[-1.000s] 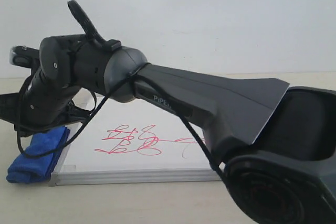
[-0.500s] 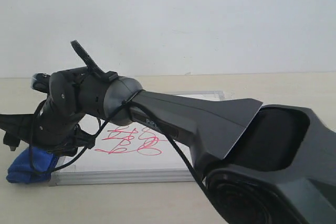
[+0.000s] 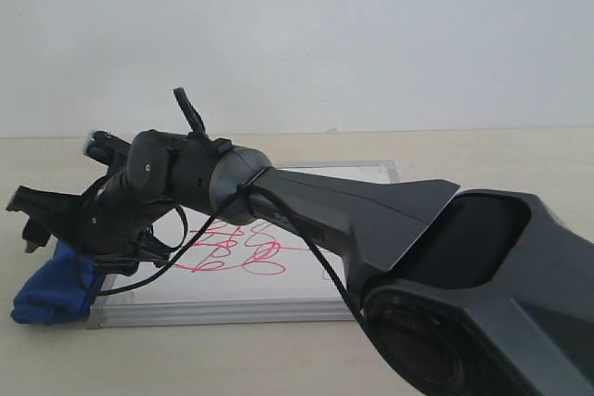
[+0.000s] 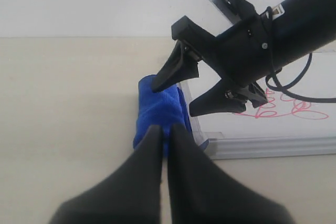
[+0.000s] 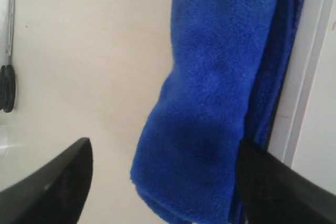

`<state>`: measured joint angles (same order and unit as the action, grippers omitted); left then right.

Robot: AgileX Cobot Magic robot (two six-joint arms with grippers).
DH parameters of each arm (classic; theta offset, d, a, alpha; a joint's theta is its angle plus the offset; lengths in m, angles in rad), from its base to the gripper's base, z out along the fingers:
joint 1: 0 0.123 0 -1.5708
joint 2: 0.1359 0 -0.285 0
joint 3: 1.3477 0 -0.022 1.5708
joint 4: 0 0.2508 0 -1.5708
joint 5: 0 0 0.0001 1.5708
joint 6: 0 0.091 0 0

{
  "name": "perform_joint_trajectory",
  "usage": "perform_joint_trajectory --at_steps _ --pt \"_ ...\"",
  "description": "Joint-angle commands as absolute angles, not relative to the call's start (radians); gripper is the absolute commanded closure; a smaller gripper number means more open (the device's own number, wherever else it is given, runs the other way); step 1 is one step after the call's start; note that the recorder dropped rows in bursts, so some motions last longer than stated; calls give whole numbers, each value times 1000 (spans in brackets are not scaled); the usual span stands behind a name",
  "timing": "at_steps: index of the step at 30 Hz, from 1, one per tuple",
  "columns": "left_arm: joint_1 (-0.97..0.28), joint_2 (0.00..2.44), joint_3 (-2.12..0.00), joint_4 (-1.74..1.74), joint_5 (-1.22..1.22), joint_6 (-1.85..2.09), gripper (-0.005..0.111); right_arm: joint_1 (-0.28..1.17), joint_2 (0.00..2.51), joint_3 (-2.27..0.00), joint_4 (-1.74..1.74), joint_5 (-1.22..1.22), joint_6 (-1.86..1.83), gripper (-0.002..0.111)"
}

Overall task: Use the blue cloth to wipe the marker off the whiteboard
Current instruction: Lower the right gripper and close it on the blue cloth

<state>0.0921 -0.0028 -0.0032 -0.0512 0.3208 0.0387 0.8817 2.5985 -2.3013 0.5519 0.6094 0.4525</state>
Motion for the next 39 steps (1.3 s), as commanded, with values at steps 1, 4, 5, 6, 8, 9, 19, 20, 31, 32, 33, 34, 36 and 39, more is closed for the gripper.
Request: perform_joint_trajectory --at_steps 1,4,5,6,8,9,19,20,31,32,33,34,36,39 --pt "84 0 0 -63 315 43 103 868 2615 -2304 597 608 382 38" --pt "84 0 0 -63 315 43 103 868 2615 -2304 597 594 350 38" --pt "84 0 0 -63 315 43 103 868 2615 -2304 597 591 350 38" --pt "84 0 0 -63 315 43 103 868 2617 -2304 599 591 336 38" --pt "84 0 0 -63 315 43 103 868 2621 -2304 607 598 311 38" --pt "84 0 0 -63 315 43 103 868 2626 -2304 618 598 302 38" --pt "84 0 0 -63 315 43 103 868 2644 -2304 653 611 256 38" --pt "84 0 0 -63 315 43 103 868 2644 -2304 653 611 256 38" --pt "84 0 0 -63 315 43 103 870 2644 -2304 653 613 258 45" --pt "84 0 0 -63 315 43 103 870 2644 -2304 653 611 258 45" --pt "84 0 0 -63 315 43 103 870 2644 -2304 653 611 258 45" --pt "84 0 0 -63 315 43 103 870 2644 -2304 653 611 258 45" --pt "84 0 0 -63 315 43 103 870 2644 -2304 653 609 260 45" --pt "84 0 0 -63 315 43 103 870 2644 -2304 648 607 260 45"
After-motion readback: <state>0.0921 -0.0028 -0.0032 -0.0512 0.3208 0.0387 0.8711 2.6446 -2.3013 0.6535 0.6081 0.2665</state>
